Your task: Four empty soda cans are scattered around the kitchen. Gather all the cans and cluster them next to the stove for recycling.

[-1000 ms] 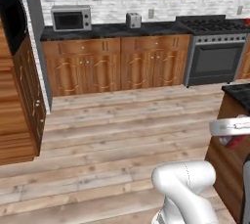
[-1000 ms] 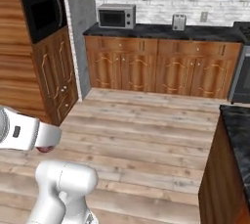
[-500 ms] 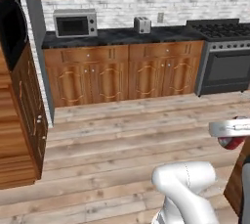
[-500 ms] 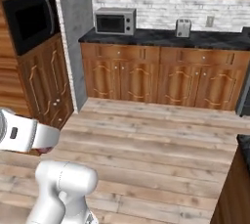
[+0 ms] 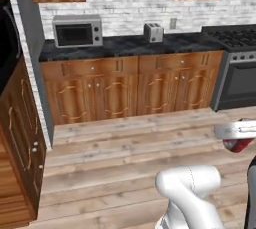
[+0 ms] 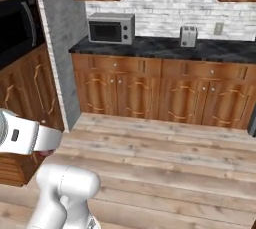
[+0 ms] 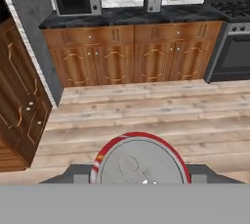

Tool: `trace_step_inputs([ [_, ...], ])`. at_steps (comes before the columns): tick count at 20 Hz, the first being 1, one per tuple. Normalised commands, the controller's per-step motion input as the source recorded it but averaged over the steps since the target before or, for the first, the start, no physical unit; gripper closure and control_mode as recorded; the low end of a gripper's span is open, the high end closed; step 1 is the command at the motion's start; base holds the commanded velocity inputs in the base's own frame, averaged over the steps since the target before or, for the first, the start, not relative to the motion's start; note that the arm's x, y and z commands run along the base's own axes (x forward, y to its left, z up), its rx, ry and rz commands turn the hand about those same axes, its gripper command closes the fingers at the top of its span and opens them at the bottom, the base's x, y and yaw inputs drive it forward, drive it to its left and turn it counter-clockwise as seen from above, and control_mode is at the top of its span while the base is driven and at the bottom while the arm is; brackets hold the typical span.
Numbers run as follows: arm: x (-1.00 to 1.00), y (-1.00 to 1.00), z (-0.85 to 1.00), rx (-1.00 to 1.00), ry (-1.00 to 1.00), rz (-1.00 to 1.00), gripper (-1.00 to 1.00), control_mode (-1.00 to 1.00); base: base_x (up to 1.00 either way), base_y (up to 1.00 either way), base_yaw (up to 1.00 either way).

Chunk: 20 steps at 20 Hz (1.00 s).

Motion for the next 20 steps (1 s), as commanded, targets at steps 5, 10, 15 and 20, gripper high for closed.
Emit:
trace_step_inputs([
  [5,0.00,0.00,0.00,0.00,0.00,0.00,1.00,1.00,0.84,-0.17,0.00],
  [10,0.00,0.00,0.00,0.00,0.00,0.00,1.00,1.00,0.83,-0.40,0.00],
  [15,0.00,0.00,0.00,0.00,0.00,0.00,1.00,1.00,0.82,-0.35,0.00],
  [20,0.00,0.00,0.00,0.00,0.00,0.00,1.00,1.00,0.69,-0.53,0.00],
])
